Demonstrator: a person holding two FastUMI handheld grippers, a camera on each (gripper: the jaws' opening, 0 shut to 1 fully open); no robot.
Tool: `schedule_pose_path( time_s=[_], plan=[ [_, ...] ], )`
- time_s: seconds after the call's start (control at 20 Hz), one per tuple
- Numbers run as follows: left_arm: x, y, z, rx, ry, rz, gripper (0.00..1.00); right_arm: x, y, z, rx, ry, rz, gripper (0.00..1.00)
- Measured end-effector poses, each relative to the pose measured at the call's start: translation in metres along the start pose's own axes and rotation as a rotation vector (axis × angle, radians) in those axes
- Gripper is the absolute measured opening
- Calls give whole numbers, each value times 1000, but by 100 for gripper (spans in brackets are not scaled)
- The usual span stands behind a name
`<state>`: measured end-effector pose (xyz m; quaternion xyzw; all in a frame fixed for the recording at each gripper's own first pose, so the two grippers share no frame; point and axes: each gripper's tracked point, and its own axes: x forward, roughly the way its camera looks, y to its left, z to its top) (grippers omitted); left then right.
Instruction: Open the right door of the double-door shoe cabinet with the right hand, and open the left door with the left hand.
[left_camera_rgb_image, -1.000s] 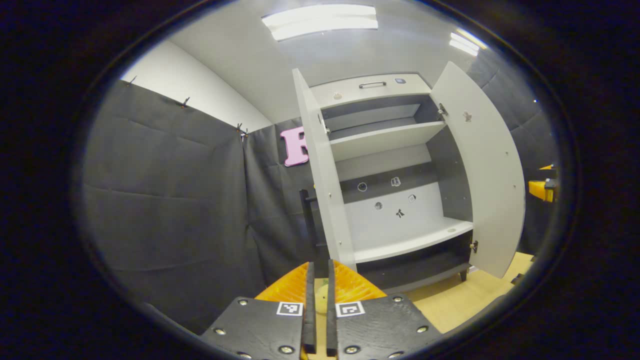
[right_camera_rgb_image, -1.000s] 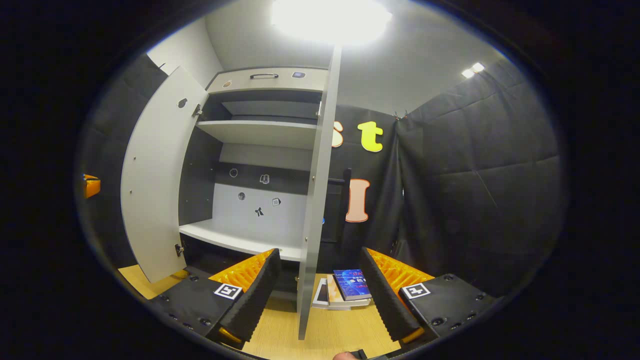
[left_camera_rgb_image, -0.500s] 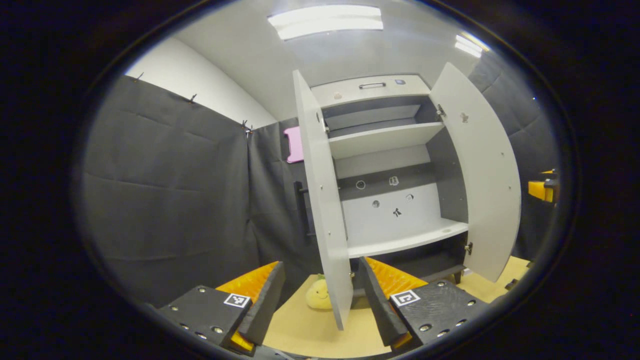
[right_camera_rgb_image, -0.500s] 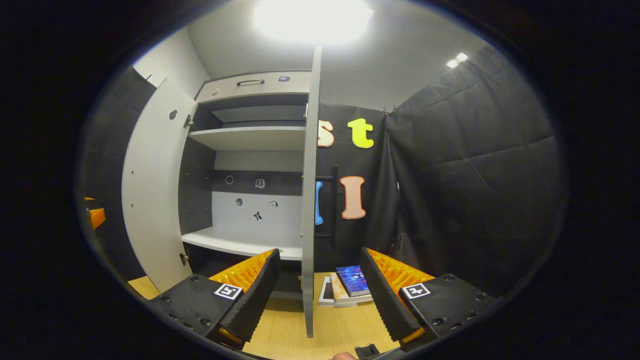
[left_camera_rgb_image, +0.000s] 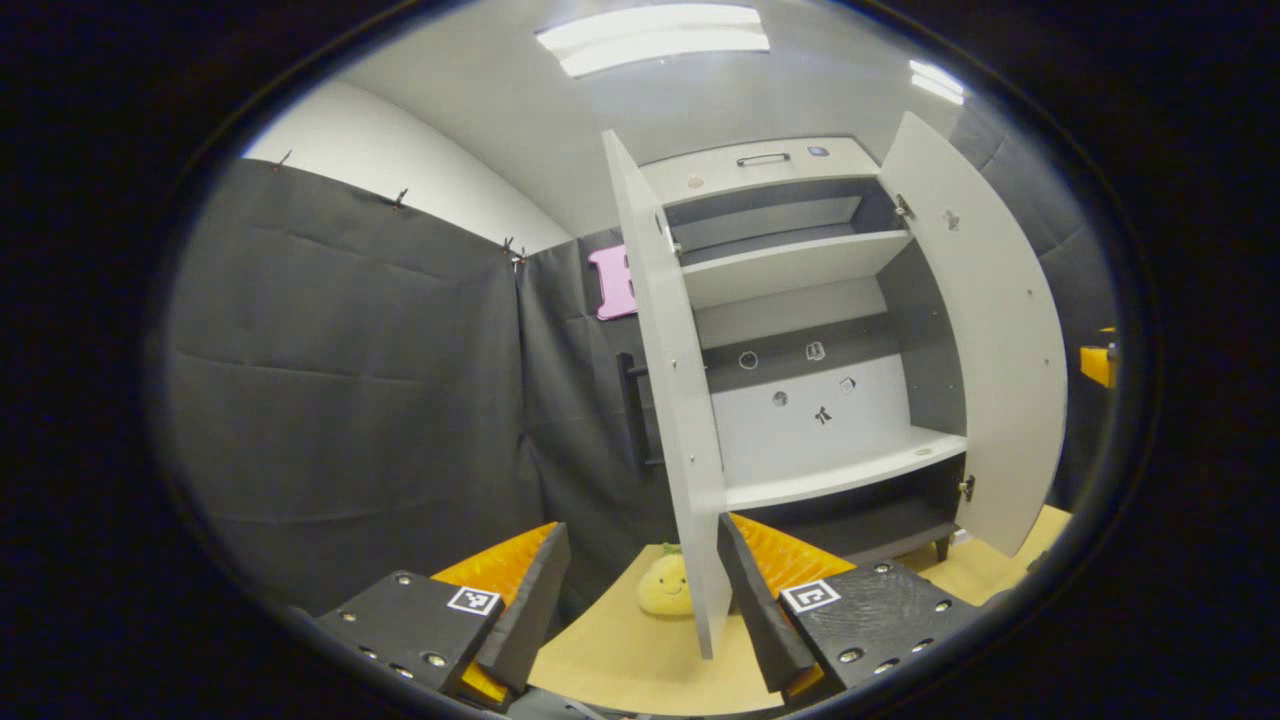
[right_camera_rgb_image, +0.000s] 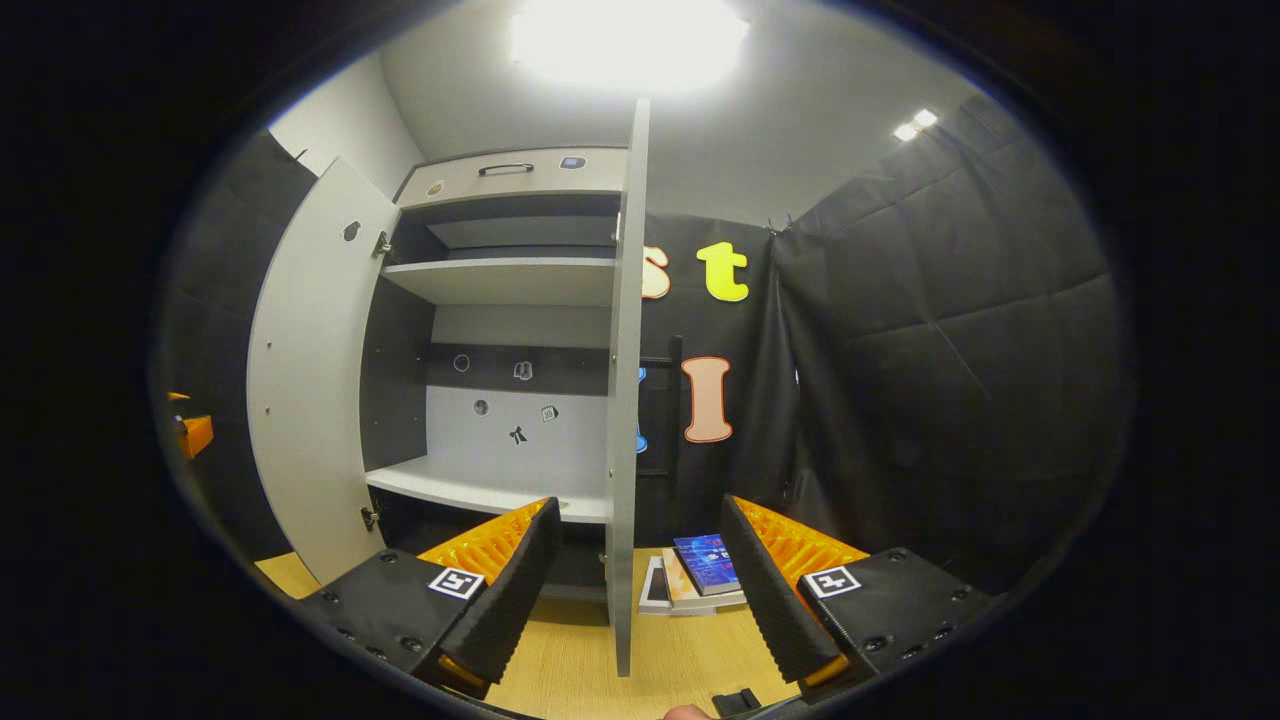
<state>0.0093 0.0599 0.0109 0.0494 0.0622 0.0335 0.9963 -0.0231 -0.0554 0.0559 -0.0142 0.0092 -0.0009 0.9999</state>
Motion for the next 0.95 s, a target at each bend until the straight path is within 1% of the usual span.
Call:
schedule_pose_path(
  time_s=[0.05, 0.1, 0.95],
  plan=[
    [1, 3, -1, 1, 2, 4, 87, 0, 1, -1, 2, 0, 0, 97],
    [2, 4, -2, 3, 4, 8, 86, 0, 1, 0, 3, -1, -1, 100],
    [17, -3, -1, 22, 2, -13, 87, 5, -1, -7, 19, 18, -19, 100]
  ],
)
